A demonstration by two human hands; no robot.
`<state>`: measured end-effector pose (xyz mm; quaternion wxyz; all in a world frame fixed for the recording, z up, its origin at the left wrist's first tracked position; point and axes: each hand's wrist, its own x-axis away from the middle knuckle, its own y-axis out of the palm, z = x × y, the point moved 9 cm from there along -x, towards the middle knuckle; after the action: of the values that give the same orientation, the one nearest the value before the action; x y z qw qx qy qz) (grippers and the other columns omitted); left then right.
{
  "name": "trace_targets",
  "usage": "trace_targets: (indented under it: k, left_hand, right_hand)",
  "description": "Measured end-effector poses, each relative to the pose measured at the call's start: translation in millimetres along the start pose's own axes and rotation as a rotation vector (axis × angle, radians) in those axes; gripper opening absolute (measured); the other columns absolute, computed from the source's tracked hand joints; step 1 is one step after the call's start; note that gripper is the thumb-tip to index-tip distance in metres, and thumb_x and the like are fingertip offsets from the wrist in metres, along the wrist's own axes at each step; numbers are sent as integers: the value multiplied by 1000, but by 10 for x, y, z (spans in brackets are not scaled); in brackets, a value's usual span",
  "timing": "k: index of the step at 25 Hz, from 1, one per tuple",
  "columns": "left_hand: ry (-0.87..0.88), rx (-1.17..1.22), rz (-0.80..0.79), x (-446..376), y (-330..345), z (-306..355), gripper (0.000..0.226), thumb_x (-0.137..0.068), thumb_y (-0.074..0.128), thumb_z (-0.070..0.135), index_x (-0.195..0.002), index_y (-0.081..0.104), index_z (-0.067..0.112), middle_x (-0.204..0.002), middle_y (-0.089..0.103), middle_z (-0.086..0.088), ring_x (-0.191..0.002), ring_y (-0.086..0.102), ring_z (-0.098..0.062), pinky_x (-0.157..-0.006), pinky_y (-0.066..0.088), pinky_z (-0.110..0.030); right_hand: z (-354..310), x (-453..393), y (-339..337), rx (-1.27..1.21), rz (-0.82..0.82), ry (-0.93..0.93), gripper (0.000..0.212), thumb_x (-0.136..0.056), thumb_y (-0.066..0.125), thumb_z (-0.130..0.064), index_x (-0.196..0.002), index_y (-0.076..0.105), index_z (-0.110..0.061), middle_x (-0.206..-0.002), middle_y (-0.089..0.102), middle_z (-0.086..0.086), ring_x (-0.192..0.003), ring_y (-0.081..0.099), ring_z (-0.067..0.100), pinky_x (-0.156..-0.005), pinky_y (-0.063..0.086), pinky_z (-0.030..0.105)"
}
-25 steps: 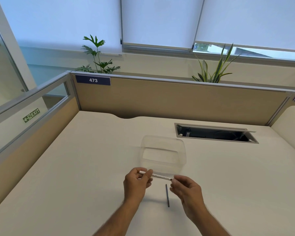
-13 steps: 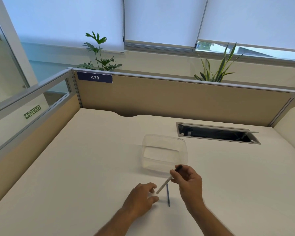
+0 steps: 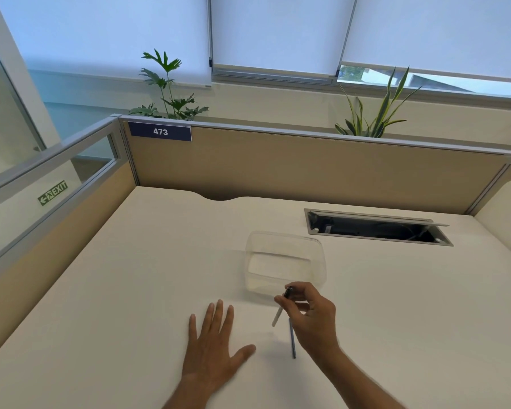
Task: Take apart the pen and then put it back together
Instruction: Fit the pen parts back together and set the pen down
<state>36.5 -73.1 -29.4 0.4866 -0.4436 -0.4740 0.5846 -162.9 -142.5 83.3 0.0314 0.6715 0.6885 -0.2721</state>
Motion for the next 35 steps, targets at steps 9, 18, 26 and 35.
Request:
trace_targets:
  k: [9, 18, 26, 35]
  left_hand:
    - [5, -4, -5, -17, 58, -34, 92, -80, 33, 82, -144, 42, 16, -153, 37, -10, -142, 18, -21, -112, 5, -55]
    - [-1, -9, -14, -21, 91, -43, 91, -81, 32, 82, -143, 43, 17, -152, 39, -9, -142, 32, -25, -111, 8, -56]
    - [-7, -1, -14, -29, 122, -61, 92, -80, 28, 84, -145, 41, 19, -154, 36, -8, -143, 28, -23, -112, 8, -57]
    - [-4, -18, 10, -25, 65, -43, 91, -80, 32, 83, -143, 45, 18, -151, 40, -9, -141, 27, -22, -110, 11, -57]
  right_hand:
    - [113, 81, 232, 77, -124, 41, 25, -76, 84, -16, -82, 66, -33, -86, 72, -27, -75, 71, 0, -62, 53, 14]
    - [74, 36, 123, 47, -64, 17, 31, -76, 85, -16, -82, 66, -40, -86, 74, -21, -76, 72, 2, -66, 59, 19]
    - [29, 28, 56, 30, 7, -54, 15, -78, 82, -17, -86, 70, -22, -79, 72, -19, -76, 72, 2, -69, 56, 11]
    - [124, 45, 91, 78, -54, -17, 12, -81, 80, -20, -84, 69, -25, -78, 74, -17, -76, 72, 0, -68, 57, 14]
